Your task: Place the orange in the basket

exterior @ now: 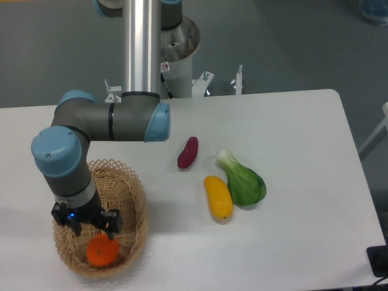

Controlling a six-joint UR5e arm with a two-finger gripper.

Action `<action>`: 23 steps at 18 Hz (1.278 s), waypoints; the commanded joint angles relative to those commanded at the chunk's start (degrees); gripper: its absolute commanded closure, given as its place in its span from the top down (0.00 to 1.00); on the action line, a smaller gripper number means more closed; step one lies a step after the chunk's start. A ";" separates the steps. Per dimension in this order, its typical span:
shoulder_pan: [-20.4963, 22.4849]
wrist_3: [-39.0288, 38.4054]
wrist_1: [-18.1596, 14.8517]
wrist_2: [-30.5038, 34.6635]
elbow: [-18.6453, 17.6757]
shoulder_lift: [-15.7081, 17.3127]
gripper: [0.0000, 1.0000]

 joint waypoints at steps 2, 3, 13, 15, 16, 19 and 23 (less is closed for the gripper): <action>0.00 -0.09 0.00 0.00 0.00 -0.27 0.84; 0.00 0.00 0.09 -0.09 0.09 -0.18 0.86; -0.18 0.35 0.09 0.00 0.26 0.26 0.96; -0.18 0.70 0.09 0.00 0.35 0.87 0.99; -0.09 0.79 0.09 -0.09 0.26 1.14 1.00; -0.09 1.05 0.09 -0.18 0.09 1.84 1.00; -0.09 1.06 0.09 -0.09 0.18 1.93 1.00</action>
